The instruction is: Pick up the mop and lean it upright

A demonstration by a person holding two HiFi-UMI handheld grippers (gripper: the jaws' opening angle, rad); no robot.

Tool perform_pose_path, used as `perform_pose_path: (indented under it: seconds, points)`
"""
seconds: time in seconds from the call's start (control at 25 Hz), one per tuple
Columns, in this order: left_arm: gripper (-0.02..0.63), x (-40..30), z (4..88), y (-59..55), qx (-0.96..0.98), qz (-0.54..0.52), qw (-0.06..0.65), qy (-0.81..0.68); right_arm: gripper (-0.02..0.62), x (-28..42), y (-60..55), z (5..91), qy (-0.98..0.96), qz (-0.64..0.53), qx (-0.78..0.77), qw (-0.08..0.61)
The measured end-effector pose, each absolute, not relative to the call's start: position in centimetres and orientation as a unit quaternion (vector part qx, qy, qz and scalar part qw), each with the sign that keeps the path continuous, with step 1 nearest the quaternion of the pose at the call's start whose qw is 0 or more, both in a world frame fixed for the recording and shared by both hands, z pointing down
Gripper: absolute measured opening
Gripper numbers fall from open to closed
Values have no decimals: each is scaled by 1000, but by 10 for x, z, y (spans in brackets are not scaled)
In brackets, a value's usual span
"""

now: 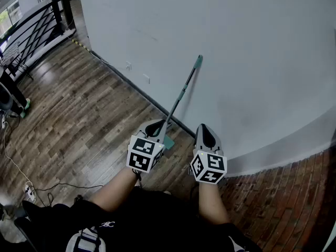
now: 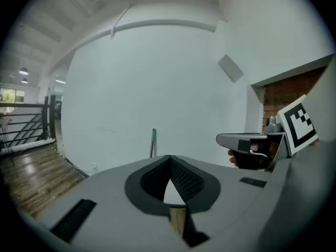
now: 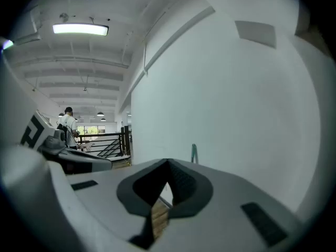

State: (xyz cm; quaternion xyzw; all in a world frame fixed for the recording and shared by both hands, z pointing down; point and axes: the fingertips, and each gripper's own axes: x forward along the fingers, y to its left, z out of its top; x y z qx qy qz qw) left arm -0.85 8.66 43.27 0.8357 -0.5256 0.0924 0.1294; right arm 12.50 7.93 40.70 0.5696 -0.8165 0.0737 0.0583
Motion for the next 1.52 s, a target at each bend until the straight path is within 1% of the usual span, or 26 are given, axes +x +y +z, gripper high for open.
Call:
perform_pose_path:
  seconds: [0.24, 0.52, 0.8, 1.04, 1.32, 1.52]
  points:
    - [-8, -13, 433, 85, 844, 93, 132, -511, 12, 114, 75, 407, -814, 80, 573, 50]
    - [-8, -30, 434, 77, 850, 85, 133, -503, 12, 94, 68, 407, -808, 73, 582, 61]
    - [-8, -66, 439, 58, 855, 73, 132, -497, 12, 57, 49, 410, -801, 64, 591, 72]
    - [-8, -100, 443, 49, 861, 62, 145, -484, 13, 32, 42, 413, -784, 61, 613, 82]
    - [-8, -117, 461, 31, 862, 66, 163, -476, 13, 18, 22, 427, -774, 71, 622, 99]
    - [-8, -121, 469, 1, 861, 78, 165, -475, 12, 20, -7, 432, -767, 78, 630, 91]
